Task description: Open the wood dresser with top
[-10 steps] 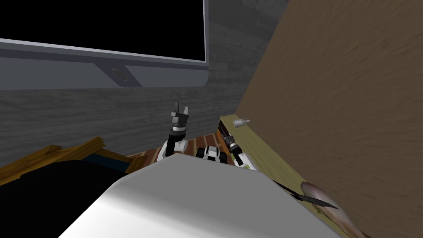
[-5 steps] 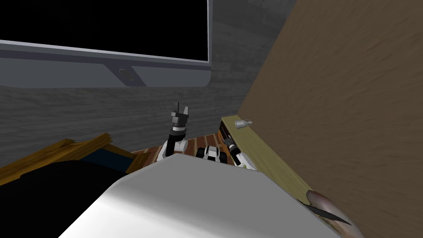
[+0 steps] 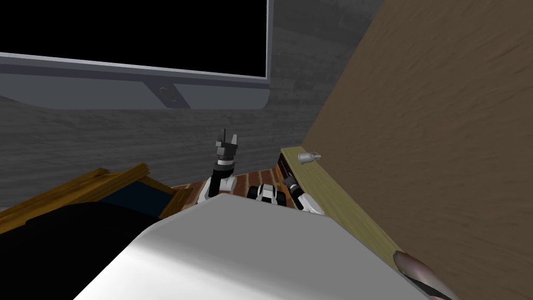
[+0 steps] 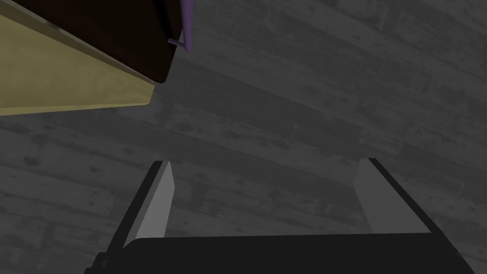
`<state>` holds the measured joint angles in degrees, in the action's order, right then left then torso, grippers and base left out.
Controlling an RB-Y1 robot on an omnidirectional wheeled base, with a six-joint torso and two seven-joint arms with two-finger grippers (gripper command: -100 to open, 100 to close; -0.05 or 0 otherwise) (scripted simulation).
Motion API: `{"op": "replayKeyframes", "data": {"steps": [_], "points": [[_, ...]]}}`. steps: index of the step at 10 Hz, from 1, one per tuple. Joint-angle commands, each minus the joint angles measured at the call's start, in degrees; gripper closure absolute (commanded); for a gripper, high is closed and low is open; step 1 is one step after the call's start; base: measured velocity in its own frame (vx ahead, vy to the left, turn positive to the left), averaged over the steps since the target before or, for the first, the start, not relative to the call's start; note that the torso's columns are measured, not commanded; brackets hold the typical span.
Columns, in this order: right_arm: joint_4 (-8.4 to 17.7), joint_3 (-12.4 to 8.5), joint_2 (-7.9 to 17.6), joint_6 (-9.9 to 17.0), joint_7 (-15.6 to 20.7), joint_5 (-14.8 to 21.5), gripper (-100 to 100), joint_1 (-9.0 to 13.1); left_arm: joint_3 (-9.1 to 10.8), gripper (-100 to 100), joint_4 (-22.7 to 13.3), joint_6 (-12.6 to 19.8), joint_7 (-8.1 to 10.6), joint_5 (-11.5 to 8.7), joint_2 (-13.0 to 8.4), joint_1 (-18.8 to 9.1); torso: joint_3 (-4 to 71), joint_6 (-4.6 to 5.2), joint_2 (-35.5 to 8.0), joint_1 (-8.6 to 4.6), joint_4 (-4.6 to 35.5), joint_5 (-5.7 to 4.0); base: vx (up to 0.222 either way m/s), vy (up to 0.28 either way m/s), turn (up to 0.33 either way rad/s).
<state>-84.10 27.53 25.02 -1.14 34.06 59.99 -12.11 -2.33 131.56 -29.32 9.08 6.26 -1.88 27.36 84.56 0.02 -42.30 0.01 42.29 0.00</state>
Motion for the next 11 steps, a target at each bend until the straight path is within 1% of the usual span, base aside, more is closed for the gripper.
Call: {"op": "replayKeyframes", "data": {"steps": [1,2,3,4,5,6,8,10,11], "points": [[2.74,1.66,0.74,1.89,1.7,3.69,-100,1.11,0.0,0,0.0,0.0,0.0,0.0,0.0,0.0,0.0,-0.03,0.01,-0.01,0.0,0.0,-0.001,-0.011,0.065],[4.96,2.95,1.6,3.29,2.97,5.62,-100,2.05,0.0,0,0.0,0.0,0.0,0.0,0.0,0.0,0.0,0.0,0.01,0.0,0.0,0.0,-0.006,-0.011,0.126],[4.96,2.95,1.6,3.29,2.97,6.37,-100,2.05,0.0,0,0.0,0.0,0.0,0.0,0.0,0.0,0.0,-0.03,0.0,0.0,0.0,0.0,-0.006,-0.012,0.056],[7.08,4.2,2.43,4.61,4.19,8.91,-100,2.97,0.0,0,0.0,0.0,0.0,0.0,0.0,0.0,0.0,0.0,0.0,-0.01,0.0,0.0,-0.009,-0.009,0.104],[7.08,4.2,2.43,4.61,4.19,8.91,-100,2.97,0.0,0,0.0,0.0,0.0,0.0,0.0,0.0,0.0,-0.03,0.01,0.0,0.0,0.0,-0.006,-0.008,0.057],[9.11,5.39,3.24,5.85,5.34,11.31,-100,3.85,0.0,0,0.0,0.0,0.0,0.0,0.0,0.0,0.01,-0.01,0.02,-0.01,0.0,0.0,-0.009,-0.008,0.083],[9.11,5.39,3.24,5.85,5.34,11.31,-100,3.85,0.0,0,0.0,0.0,0.0,0.0,0.0,0.0,0.0,-0.01,0.01,0.0,0.0,-0.01,-0.006,-0.008,0.036],[12.86,7.6,4.78,8.08,7.43,15.57,-100,5.48,0.0,0,0.0,0.0,0.0,0.0,0.0,0.0,0.0,-0.03,0.0,0.01,0.0,0.0,-0.016,-0.007,0.132],[14.32,8.6,5.49,9.06,8.36,17.42,-100,6.23,0.0,0,0.0,0.0,0.0,0.0,0.0,-0.01,-0.01,-0.03,-0.02,-0.03,0.01,0.0,-0.03,-0.012,0.165]]}}
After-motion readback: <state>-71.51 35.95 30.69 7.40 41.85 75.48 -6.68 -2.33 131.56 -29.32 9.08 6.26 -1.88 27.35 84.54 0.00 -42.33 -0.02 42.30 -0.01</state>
